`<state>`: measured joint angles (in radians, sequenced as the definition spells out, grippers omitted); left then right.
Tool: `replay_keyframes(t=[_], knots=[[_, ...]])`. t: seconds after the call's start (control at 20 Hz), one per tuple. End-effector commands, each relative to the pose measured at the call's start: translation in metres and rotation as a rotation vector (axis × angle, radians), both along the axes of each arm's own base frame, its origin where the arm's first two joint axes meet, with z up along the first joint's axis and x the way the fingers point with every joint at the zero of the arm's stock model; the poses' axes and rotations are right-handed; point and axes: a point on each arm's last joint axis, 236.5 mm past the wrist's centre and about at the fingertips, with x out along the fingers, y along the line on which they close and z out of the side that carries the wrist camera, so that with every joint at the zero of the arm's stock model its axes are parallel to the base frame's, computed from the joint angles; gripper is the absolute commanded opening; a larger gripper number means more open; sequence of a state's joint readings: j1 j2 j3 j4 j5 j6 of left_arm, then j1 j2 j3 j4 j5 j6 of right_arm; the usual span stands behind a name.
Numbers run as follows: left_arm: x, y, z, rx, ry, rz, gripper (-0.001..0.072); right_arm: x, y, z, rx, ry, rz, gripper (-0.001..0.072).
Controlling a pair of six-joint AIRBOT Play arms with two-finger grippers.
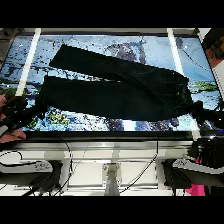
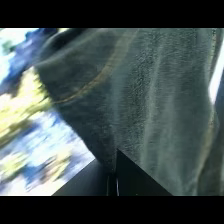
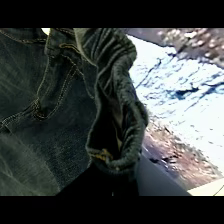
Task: Fold the clothes and pants, and hang the long-sleeved shirts on hangers.
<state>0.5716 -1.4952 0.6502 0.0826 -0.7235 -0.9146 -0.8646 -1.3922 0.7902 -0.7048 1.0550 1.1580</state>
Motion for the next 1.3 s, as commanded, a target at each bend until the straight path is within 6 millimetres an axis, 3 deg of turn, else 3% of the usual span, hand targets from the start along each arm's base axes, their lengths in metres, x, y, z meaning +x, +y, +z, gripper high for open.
replay_keyframes(t=[0.0, 0.1, 0.2, 0.35, 0.45, 0.5, 0.75, 0.9, 1.05, 1.25], knots=[[0.017, -0.004, 0.02, -0.028, -0.064, -0.046, 0.0003, 0.0, 0.002, 0.004, 0.007, -0.003, 0.01, 0.0032], [0.02, -0.002, 0.048, -0.035, -0.132, -0.081, 0.0001, -0.006, 0.013, 0.02, 0.069, -0.011, 0.077, 0.0031], [0.007, 0.001, 0.073, 0.029, -0.168, -0.145, 0.0, -0.019, 0.012, 0.039, 0.083, -0.017, 0.112, 0.003], [-0.045, 0.015, 0.083, 0.212, -0.028, -0.252, 0.0001, -0.044, -0.01, 0.063, -0.036, -0.011, 0.042, 0.0031], [-0.077, 0.026, 0.094, 0.325, 0.06, -0.276, 0.0002, -0.068, -0.015, 0.072, -0.118, 0.054, 0.011, 0.0031], [-0.084, 0.027, 0.107, 0.372, 0.052, -0.285, 0.0002, -0.08, -0.013, 0.076, -0.149, 0.094, 0.014, 0.0031], [-0.084, 0.022, 0.17, 0.504, -0.082, -0.252, 0.0001, -0.119, 0.018, 0.098, -0.214, 0.23, 0.071, 0.0032], [-0.059, 0.023, 0.206, 0.495, -0.186, -0.21, 0.0001, -0.116, 0.018, 0.105, -0.241, 0.218, 0.049, 0.0032], [-0.016, 0.008, 0.227, 0.51, -0.244, -0.298, 0.0001, -0.098, -0.001, 0.107, -0.262, 0.175, -0.064, 0.0032], [0.085, -0.04, 0.243, 0.547, -0.352, -0.391, 0.0001, -0.053, 0.0, 0.102, -0.092, 0.063, -0.141, 0.0032]])
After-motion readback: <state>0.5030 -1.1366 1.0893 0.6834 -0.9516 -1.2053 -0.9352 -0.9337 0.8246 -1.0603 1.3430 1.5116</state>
